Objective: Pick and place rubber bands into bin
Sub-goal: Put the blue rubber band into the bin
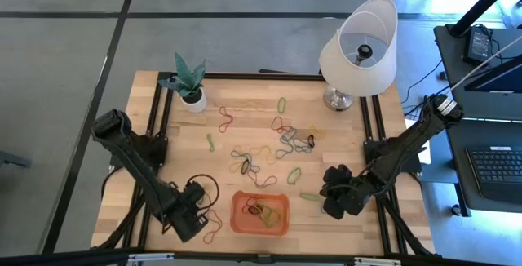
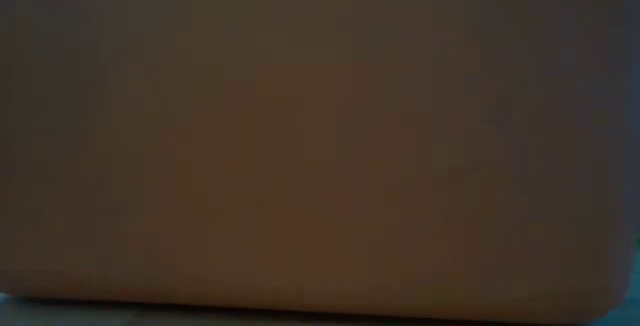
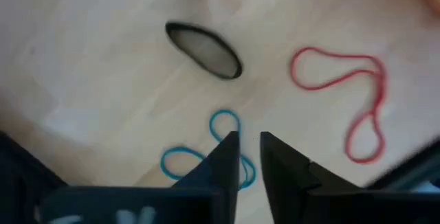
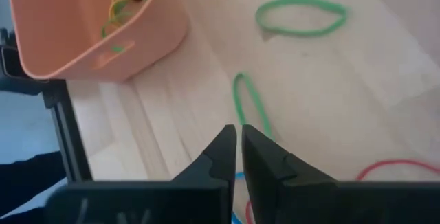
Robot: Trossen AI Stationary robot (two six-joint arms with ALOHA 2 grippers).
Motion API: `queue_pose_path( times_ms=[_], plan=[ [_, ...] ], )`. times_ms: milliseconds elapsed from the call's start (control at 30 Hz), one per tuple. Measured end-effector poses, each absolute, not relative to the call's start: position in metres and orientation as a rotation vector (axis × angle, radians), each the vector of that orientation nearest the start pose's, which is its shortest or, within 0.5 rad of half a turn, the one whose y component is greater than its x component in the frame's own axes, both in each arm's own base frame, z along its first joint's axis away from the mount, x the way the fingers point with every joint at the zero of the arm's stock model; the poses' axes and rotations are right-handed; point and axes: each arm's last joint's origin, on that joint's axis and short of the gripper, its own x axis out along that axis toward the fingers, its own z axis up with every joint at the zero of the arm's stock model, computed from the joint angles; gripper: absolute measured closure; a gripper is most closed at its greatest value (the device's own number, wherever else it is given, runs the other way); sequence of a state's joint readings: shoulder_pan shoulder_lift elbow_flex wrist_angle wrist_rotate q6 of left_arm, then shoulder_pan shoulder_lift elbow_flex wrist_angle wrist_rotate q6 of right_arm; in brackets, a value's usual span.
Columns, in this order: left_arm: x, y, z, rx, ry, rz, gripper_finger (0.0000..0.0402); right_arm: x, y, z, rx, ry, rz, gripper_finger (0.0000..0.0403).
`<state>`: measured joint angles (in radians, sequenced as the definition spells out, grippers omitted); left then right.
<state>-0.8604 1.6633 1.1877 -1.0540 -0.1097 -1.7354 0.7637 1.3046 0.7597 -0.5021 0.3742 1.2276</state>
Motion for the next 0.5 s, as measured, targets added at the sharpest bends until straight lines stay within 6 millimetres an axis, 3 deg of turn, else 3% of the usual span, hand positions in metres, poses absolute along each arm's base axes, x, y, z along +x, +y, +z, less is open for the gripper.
queue_pose_path(
  times_ms=[267, 500],
  plan=[
    [0.187, -0.240, 0.180, -0.649, 1.357, 0.773, 0.0263, 0.180, 0.158, 0.201, 0.532, 0.935, -0.190, 0.0373],
    [0.190, -0.247, 0.169, -0.685, 1.365, 0.788, 0.0252, 0.180, 0.158, 0.201, 0.524, 0.932, -0.181, 0.0373]
  ],
)
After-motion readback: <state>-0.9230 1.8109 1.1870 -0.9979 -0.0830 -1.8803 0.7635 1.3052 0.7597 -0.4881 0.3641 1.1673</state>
